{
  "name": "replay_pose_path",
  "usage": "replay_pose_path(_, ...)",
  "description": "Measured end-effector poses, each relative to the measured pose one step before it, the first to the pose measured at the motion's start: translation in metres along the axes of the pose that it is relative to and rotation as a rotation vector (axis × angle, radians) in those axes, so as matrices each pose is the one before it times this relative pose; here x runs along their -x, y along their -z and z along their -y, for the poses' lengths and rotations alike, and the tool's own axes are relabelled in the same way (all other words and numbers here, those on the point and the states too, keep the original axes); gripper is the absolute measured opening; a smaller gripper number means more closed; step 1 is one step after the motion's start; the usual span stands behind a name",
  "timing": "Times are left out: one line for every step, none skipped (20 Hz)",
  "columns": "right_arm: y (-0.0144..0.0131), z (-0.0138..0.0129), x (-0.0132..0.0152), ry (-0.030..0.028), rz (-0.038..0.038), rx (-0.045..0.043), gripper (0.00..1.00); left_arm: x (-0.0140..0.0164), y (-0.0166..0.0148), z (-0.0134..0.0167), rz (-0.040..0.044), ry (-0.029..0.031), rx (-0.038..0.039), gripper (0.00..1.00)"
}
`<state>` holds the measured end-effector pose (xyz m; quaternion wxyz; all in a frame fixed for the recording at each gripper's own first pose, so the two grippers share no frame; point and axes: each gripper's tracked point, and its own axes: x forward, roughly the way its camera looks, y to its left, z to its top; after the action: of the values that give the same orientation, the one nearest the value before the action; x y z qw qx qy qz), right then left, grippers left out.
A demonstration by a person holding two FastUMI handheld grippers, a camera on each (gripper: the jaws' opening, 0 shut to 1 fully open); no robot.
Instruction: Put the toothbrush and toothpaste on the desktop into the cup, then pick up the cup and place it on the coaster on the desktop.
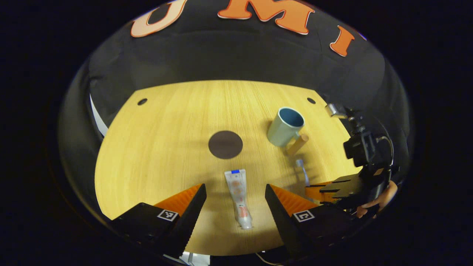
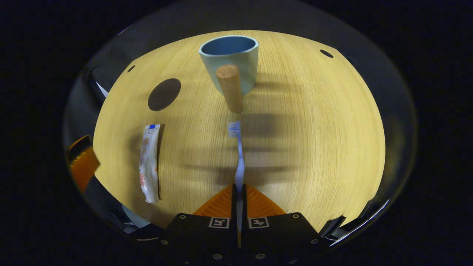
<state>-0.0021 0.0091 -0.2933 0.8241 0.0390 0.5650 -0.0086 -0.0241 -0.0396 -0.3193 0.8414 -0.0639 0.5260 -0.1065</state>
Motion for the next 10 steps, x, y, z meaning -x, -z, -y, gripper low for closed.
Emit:
replay_pose_path(-0.00386,0.00129,0.00550,-0.00035,0.02098,0.00075,0.05,-0.01633,0.01105,0.00327,-0.04705,0.01284,0.01106,0.96)
replay_pose_path(-0.00203,0.00144,0.00611,-0.00153,0.02063,0.00242,0.04,-0.01191,0.01030,0.00300,-0.04616,0.00730,0.00882,0.96)
replay_pose_path(-0.00368,0.00094,0.00658,-0.00064,0.02193,0.00204,0.05,-0.01177,0.00731,0.00180,-0.03742,0.00436,0.00375,0.96)
replay_pose_path(-0.00241,-0.00014,0.00464,-0.00006,0.02307,0.00122,0.05,-0.00794,0.00569,0.00012,-0.03604,-0.00243,0.00610,0.96)
replay_pose_path(-0.00334,0.00202,0.00587,0.00268,0.02078,0.00068,0.05,-0.00625,0.00400,0.00039,-0.03292,0.00092,0.00472,0.96)
replay_pose_path(-0.00274,0.00071,0.00614,0.00229,0.02110,-0.00078,0.05,-0.00476,0.00442,-0.00031,-0.03778,-0.00478,0.00756,0.93)
replay_pose_path(-0.00322,0.00119,0.00576,-0.00025,0.02017,-0.00389,0.05,-0.00652,0.00338,0.00017,-0.03114,0.00126,0.00367,0.92)
replay_pose_path(-0.00221,-0.00096,0.00462,-0.00406,0.02090,-0.00686,0.05,-0.00741,0.00360,-0.00052,-0.03464,-0.00072,0.00563,0.96)
replay_pose_path(-0.00409,-0.00180,0.00345,-0.00716,0.02174,-0.00772,0.05,-0.00735,0.00139,0.00008,-0.02604,0.00144,0.00545,0.92)
replay_pose_path(-0.00296,0.00039,0.00622,-0.00311,0.02099,-0.00585,0.05,-0.00678,0.00037,-0.00144,-0.02516,-0.00704,0.00242,0.92)
